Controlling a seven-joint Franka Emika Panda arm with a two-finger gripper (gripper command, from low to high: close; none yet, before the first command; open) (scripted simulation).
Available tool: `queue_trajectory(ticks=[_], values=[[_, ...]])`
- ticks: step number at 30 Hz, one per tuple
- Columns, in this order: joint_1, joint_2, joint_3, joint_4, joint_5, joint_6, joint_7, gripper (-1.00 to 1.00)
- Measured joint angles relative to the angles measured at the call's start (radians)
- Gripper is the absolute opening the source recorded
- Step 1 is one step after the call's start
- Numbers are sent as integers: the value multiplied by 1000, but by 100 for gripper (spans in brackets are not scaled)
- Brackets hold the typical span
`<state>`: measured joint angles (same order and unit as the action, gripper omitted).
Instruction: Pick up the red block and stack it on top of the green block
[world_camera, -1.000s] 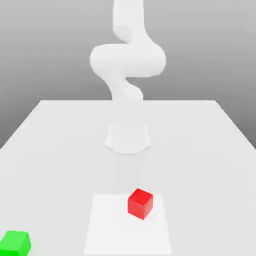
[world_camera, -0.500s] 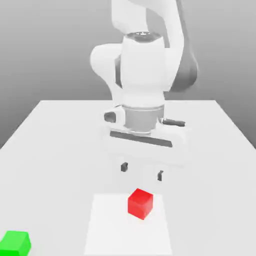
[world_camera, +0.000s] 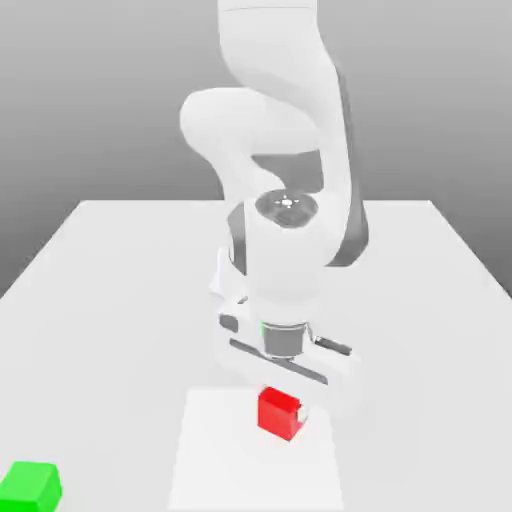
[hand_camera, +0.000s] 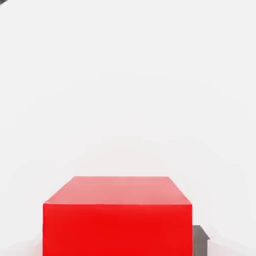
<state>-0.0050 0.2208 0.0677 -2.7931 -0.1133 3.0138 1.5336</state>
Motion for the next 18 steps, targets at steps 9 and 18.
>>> queue_trajectory(ticks=[9,18], values=[[12,-212,15,25,109,-235,-77,-100],[-182,-54,-142,343,137,-396,-85,-100]])
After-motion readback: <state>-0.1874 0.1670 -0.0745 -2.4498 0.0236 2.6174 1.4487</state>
